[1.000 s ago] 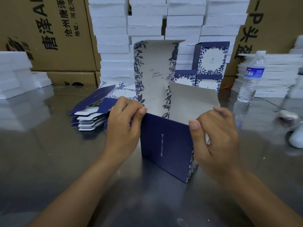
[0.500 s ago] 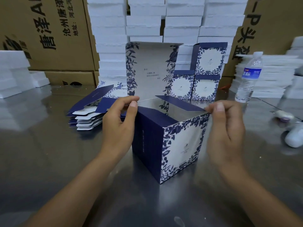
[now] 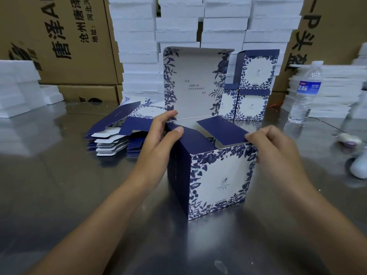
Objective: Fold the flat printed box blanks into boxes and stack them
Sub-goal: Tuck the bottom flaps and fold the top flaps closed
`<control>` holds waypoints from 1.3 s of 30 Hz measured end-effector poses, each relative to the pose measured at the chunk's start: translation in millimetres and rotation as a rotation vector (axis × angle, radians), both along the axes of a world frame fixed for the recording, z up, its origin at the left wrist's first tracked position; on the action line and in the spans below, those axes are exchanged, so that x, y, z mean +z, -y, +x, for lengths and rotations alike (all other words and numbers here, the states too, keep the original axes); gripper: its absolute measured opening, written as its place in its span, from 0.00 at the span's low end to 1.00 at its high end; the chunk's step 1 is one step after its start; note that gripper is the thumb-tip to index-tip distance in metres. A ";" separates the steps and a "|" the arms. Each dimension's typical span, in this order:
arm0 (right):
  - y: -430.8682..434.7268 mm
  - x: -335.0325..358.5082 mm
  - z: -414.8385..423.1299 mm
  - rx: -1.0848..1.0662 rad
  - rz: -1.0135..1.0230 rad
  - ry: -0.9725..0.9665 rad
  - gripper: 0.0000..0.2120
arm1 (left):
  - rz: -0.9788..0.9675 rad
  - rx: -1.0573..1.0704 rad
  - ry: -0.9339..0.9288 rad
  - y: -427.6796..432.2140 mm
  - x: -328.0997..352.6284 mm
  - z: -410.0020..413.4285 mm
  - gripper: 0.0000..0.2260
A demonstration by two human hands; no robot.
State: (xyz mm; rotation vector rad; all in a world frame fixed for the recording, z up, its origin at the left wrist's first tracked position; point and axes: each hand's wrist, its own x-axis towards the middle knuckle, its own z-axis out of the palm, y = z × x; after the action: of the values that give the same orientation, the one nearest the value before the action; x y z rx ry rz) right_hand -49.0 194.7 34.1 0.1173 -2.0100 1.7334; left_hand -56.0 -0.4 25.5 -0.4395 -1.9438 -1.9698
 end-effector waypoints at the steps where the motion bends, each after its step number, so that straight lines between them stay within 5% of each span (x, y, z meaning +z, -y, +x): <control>1: -1.4 1.3 0.5 0.006 0.046 -0.010 0.10 | -0.025 -0.014 0.000 0.2 0.6 0.1 0.14; 12: -25.7 17.5 3.7 0.249 0.146 0.181 0.22 | -0.030 -0.073 0.008 -0.9 -0.5 -0.4 0.18; 22: -12.8 19.4 13.2 0.214 0.429 0.024 0.19 | 0.123 -0.107 -0.005 -0.2 -5.0 -3.2 0.16; 35: -18.1 23.5 16.6 0.344 0.116 0.218 0.19 | 0.149 -0.180 0.038 -9.9 -0.8 4.8 0.18; 39: -17.9 26.4 18.3 0.365 0.161 0.216 0.20 | 0.153 -0.189 0.041 -9.2 -1.0 6.0 0.18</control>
State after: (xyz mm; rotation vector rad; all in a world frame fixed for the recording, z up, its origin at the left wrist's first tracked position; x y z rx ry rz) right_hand -30.7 212.6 60.5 0.3867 -2.4071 1.8621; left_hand -50.0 8.8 24.6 -0.5643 -1.8165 -2.2433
